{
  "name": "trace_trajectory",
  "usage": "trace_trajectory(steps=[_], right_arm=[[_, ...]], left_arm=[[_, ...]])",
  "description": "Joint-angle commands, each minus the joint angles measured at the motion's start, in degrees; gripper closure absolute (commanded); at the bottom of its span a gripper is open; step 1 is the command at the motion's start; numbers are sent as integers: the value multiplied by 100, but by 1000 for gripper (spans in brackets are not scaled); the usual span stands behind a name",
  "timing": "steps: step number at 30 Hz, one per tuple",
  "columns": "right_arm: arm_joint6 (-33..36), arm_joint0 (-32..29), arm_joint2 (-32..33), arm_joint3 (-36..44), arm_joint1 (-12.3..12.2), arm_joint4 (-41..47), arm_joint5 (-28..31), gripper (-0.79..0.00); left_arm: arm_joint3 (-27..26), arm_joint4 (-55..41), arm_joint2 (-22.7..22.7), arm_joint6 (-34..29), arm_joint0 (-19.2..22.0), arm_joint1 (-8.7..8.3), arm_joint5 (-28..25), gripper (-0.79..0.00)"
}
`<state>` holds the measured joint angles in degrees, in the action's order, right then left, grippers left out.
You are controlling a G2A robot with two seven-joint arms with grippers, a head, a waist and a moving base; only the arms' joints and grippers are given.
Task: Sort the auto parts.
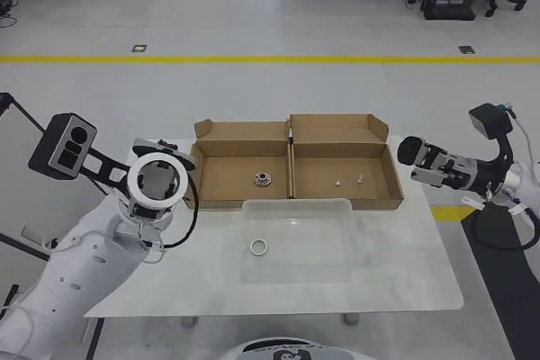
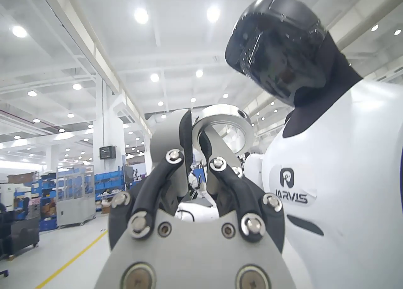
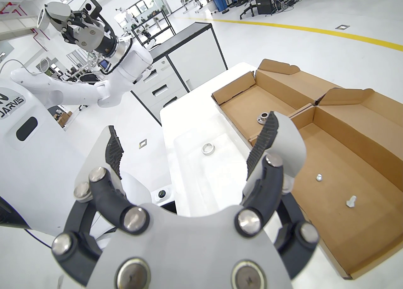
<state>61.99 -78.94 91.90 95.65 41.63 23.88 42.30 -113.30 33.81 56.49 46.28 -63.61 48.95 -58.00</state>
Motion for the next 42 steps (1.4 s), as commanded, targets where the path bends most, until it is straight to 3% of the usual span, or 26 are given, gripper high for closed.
trace_trajectory(steps=[1,12,20,29,37,42], right_arm=[[0,0,0,0,0,0,0,-785],[0,0,0,0,0,0,0,-785],[0,0,0,0,0,0,0,-785],[0,0,0,0,0,0,0,-785],[0,0,0,0,0,0,0,-785],[0,0,0,0,0,0,0,-785]], left_arm=[[-16,21,12,0,-25,28,0,0],[269,523,82,-15,-156,99,0,0],[442,1164,306,-539,-210,64,0,0],[190,586,274,-27,-348,123,0,0],[-38,-292,293,0,-354,199,0,0],[115,-10,313,-78,-309,209,0,0]])
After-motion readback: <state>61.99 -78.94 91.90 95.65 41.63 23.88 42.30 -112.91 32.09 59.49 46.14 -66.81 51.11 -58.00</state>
